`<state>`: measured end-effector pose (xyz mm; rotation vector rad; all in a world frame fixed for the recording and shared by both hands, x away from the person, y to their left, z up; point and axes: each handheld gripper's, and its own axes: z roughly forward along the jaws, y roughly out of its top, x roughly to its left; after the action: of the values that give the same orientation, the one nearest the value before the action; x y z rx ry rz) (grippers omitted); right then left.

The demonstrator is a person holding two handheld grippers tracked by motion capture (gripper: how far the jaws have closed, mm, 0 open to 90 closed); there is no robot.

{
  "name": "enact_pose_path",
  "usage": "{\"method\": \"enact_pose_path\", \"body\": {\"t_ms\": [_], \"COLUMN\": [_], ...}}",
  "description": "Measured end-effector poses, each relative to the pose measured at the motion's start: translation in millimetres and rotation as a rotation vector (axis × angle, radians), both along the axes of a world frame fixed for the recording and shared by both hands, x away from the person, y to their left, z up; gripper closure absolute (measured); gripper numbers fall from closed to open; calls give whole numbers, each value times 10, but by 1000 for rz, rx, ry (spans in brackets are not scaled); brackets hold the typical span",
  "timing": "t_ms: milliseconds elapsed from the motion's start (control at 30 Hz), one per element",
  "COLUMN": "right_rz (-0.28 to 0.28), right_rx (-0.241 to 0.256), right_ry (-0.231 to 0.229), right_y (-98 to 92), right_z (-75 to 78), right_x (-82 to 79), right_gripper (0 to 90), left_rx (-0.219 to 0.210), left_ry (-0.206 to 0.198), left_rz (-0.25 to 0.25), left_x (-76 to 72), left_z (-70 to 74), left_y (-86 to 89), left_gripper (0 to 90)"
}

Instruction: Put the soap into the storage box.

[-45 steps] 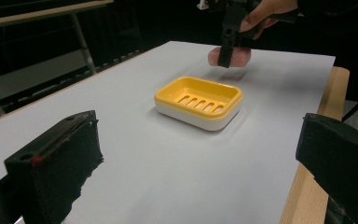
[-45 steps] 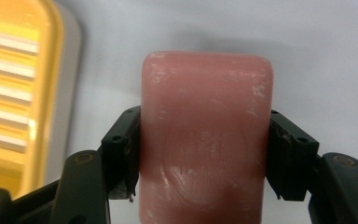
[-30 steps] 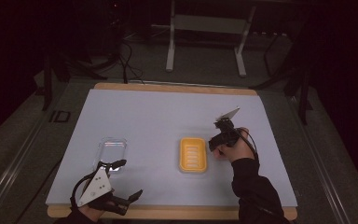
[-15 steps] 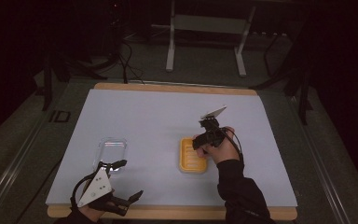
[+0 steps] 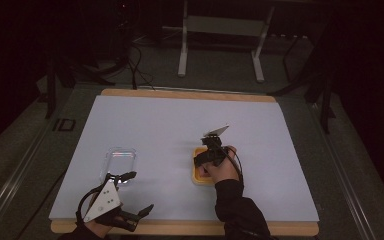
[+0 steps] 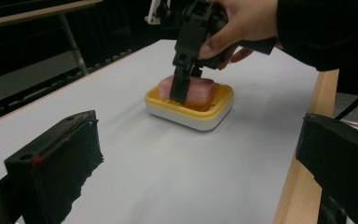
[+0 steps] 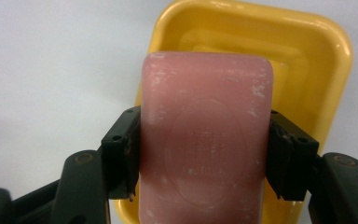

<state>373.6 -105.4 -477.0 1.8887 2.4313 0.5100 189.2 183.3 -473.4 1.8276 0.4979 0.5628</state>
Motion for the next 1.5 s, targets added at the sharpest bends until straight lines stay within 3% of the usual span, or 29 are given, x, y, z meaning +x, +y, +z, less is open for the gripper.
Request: {"method": "enact_pose_path", "body": {"t_ms": [267, 767, 800, 967, 1333, 1433, 1500], "right_rz": [-21, -10, -9, 4, 82, 95, 138], "right_rx": [-44, -42, -33, -37, -12, 23, 52], "right_ry": [-13, -16, -39, -94, -120, -130, -117], "right_y": [12, 14, 7, -8, -152, -190, -202], "right_z": [-106, -115, -63, 115, 345, 372, 372], "right_x": [-20, -28, -34, -48, -2, 10, 14], "right_gripper": [373, 365, 330, 325, 234, 159, 124], "left_rx": [-1, 4, 7, 9, 12, 12, 15], "left_ry": [1, 4, 5, 5, 17, 20, 21], "left_rz": [-3, -5, -7, -6, -7, -5, -5], "left_x": [-1, 4, 3, 4, 31, 34, 37], "left_z": [-2, -7, -7, -8, -21, -25, -28], "left_y": [-4, -10, -9, -10, -2, -7, -11], "left_gripper": [3, 3, 3, 3, 3, 3, 3]}}
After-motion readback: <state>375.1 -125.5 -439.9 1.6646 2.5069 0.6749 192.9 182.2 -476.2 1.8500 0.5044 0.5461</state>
